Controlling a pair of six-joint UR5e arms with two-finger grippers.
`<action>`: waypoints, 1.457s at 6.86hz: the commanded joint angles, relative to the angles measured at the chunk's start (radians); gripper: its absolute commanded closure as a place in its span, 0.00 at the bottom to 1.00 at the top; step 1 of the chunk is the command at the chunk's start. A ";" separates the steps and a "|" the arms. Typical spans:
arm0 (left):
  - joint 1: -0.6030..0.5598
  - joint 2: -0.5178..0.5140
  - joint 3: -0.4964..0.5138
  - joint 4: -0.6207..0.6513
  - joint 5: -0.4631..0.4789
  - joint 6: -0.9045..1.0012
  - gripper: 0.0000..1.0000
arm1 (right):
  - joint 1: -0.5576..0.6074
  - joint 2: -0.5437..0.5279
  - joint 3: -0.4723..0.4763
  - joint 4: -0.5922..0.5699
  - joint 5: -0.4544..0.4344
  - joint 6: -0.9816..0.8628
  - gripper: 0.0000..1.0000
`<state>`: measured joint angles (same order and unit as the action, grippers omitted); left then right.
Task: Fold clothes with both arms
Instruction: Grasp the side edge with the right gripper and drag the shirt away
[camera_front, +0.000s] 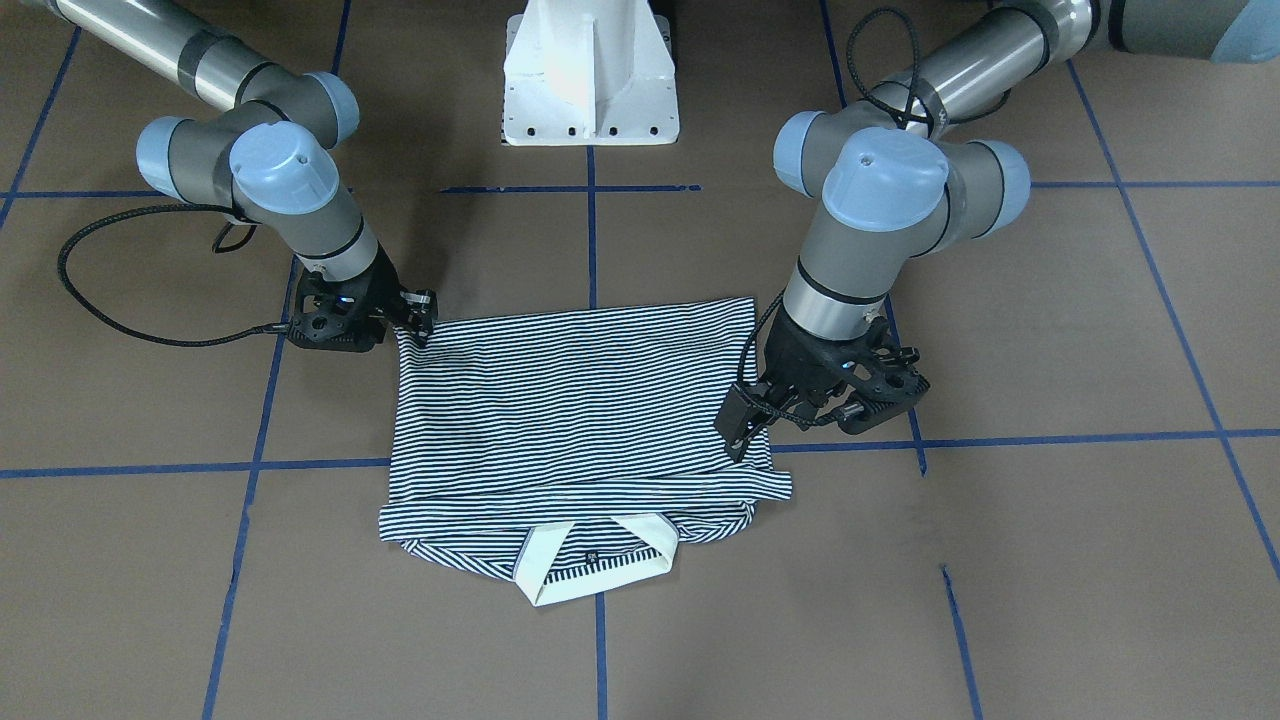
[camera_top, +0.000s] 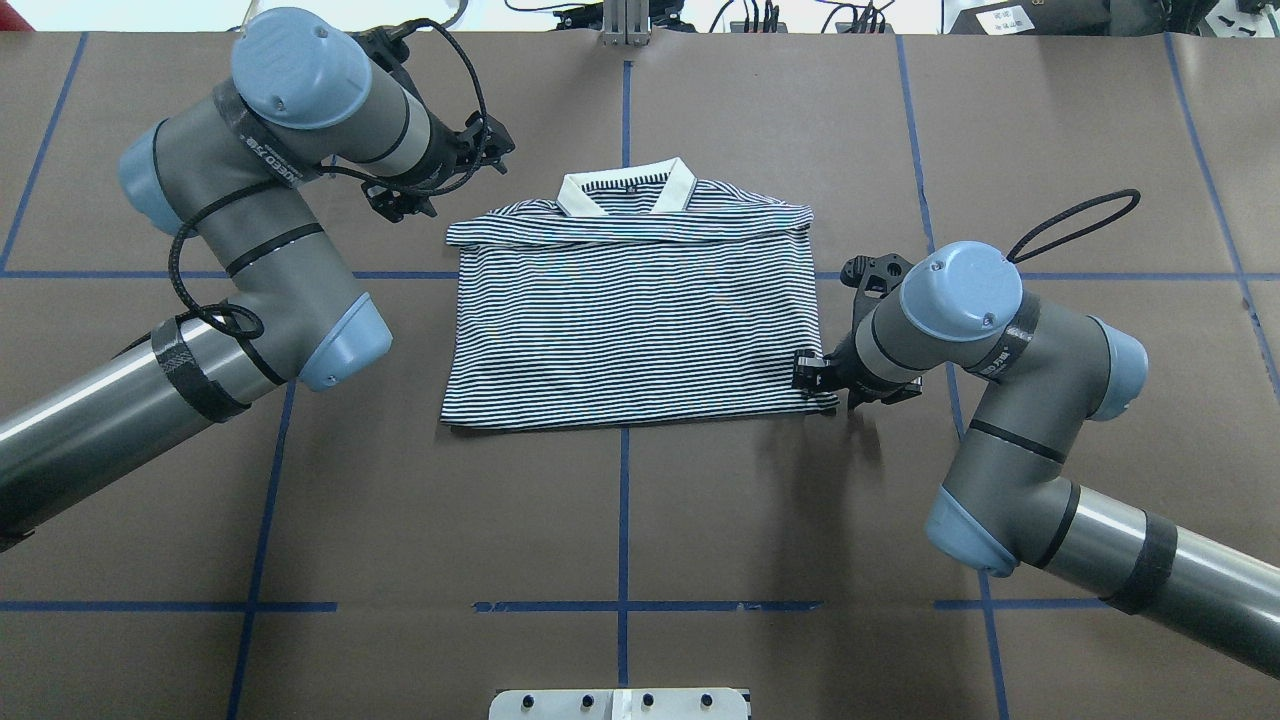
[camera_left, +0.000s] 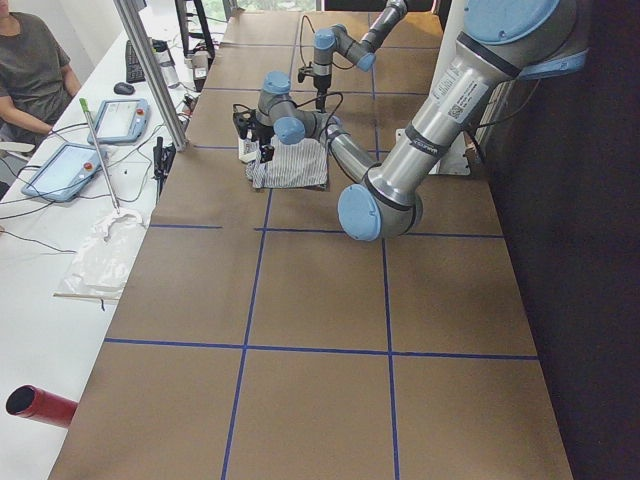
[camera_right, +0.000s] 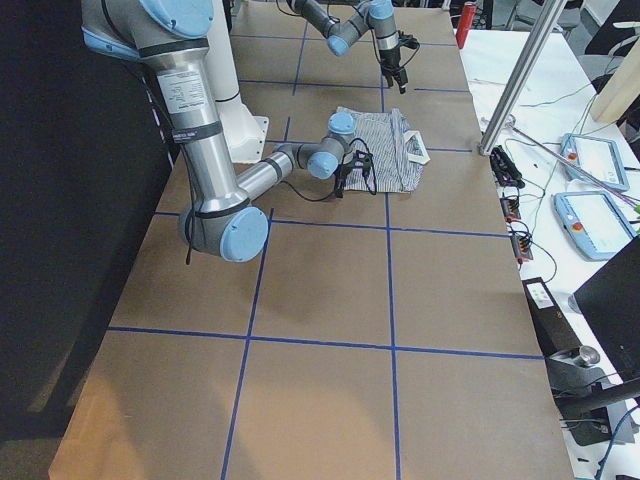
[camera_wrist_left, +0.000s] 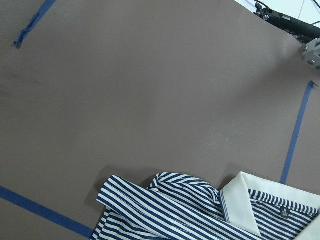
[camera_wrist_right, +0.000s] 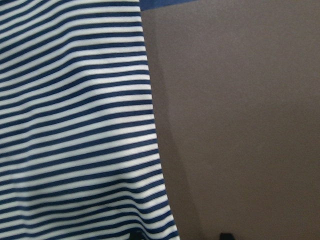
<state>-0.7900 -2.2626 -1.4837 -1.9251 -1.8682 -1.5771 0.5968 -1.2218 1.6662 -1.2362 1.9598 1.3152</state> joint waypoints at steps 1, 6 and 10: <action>0.000 0.000 -0.001 0.000 0.000 0.000 0.00 | 0.001 -0.001 0.000 0.000 0.013 -0.004 1.00; 0.000 0.000 0.000 0.000 0.000 0.000 0.00 | 0.018 0.005 0.007 0.000 0.025 -0.013 1.00; 0.005 -0.006 -0.061 0.064 0.000 -0.001 0.00 | -0.012 -0.191 0.252 0.003 0.033 0.001 1.00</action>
<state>-0.7886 -2.2691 -1.5158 -1.8913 -1.8684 -1.5780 0.6088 -1.3140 1.8128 -1.2339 1.9881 1.3111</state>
